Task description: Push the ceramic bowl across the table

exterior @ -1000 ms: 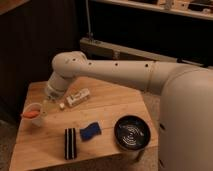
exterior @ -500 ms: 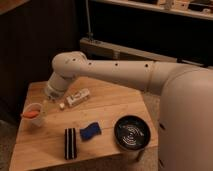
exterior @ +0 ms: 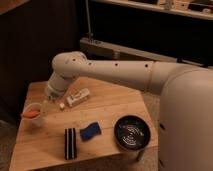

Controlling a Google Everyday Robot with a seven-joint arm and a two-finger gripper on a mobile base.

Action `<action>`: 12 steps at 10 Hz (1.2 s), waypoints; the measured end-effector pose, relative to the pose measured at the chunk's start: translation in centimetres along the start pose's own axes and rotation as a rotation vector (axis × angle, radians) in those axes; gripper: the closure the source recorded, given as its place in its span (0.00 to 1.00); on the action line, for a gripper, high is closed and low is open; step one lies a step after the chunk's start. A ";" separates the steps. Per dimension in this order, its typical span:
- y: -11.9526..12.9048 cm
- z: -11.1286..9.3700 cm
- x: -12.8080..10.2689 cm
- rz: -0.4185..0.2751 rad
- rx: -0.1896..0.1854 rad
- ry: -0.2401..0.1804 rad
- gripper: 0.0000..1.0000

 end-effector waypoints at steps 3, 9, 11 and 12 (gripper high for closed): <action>0.2 0.2 3.2 0.103 0.028 0.083 0.40; 4.1 -0.1 20.8 0.427 0.039 0.202 0.40; 5.3 -1.2 25.6 0.515 0.049 0.224 0.40; 5.9 -2.1 28.5 0.572 0.058 0.235 0.40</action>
